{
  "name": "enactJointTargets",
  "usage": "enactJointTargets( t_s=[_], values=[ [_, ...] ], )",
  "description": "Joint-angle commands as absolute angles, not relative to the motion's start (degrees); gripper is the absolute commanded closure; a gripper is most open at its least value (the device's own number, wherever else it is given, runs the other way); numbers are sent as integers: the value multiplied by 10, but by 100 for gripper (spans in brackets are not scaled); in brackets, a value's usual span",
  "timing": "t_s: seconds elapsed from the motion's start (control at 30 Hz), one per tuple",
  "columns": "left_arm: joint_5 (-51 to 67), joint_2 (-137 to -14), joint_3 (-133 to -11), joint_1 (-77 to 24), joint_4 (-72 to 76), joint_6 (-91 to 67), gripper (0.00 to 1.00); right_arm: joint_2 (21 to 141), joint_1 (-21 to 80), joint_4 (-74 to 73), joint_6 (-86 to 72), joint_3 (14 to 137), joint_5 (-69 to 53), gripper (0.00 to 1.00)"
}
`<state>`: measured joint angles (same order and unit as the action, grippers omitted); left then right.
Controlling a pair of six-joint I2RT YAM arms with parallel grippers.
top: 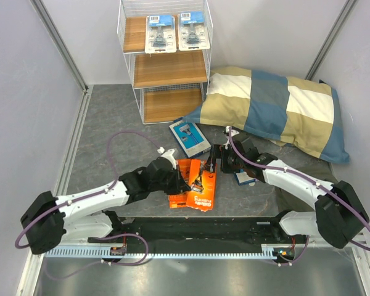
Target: Place and organize the shaving razors onto the shelf
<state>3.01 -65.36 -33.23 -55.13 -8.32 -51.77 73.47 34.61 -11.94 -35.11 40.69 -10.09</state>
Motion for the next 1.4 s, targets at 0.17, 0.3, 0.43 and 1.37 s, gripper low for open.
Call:
enactJointTargets(
  t_s=[0.17,0.3,0.43,1.37],
  values=[
    [47,-548,-293,-480,-91,-469,98,703,330,-5,-364,365,-198,2],
    [60,-529,-284,-470,-74,-468,98,710,330,96,-400,327,-281,2],
    [79,-524,-267,-459,-15,-489,98,722,330,205,-460,296,-347,2],
    [129,-564,-336,-425,57,-454,13,693,301,156,-410,381,-290,64]
  ],
)
